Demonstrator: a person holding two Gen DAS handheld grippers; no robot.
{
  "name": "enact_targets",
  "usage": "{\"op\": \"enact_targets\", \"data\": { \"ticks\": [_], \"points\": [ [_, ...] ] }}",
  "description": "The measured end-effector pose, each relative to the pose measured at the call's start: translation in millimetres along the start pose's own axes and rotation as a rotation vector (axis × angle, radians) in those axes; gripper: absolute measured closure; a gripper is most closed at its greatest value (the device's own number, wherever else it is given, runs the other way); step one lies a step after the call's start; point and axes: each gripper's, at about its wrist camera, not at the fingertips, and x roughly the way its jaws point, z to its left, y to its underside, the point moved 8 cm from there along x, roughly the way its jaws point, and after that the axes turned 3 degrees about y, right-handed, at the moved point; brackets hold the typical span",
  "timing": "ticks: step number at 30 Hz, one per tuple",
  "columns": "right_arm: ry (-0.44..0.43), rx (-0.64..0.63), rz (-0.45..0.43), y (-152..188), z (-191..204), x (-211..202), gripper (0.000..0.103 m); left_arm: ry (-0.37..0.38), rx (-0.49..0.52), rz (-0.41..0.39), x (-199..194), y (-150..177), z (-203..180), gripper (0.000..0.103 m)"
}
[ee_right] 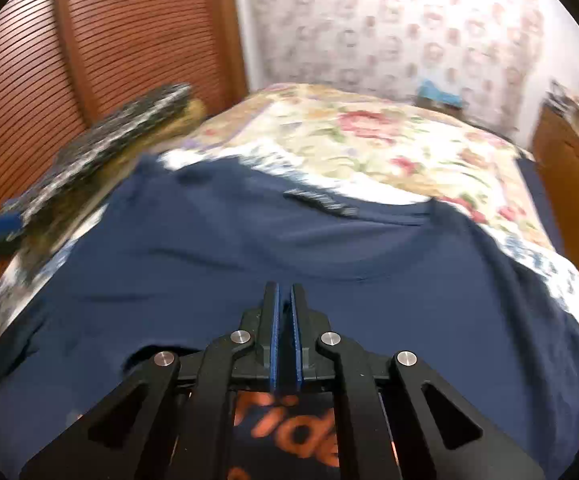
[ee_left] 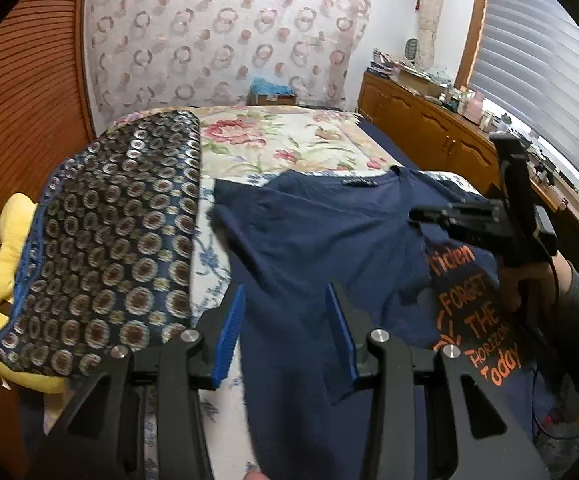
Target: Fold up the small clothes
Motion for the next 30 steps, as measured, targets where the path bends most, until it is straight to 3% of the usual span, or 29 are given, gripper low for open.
{"op": "enact_targets", "data": {
  "ticks": [1, 2, 6, 7, 23, 30],
  "points": [
    [0.009, 0.004, -0.004, 0.2, -4.2, 0.0, 0.099, 0.005, 0.000, 0.007, 2.2, 2.0, -3.5, 0.063],
    [0.009, 0.013, 0.000, 0.0, -7.9, 0.4, 0.088, 0.008, 0.001, 0.011, 3.4, 3.7, -5.4, 0.063],
    [0.005, 0.042, -0.013, 3.4, -18.6, -10.2, 0.075, 0.027, 0.007, 0.028, 8.5, 12.2, -18.5, 0.063],
    [0.012, 0.046, -0.018, 5.7, -22.1, -15.0, 0.068, 0.031, 0.010, 0.030, 9.0, 13.7, -21.8, 0.063],
    [0.103, 0.100, -0.006, 92.8, -76.0, -98.4, 0.062, 0.133, 0.144, 0.112, 36.9, 39.6, -108.6, 0.063],
    [0.137, 0.128, 0.011, 133.7, -93.3, -120.7, 0.062, 0.127, 0.197, 0.173, 56.9, 51.0, -127.0, 0.063]
  ]
}}
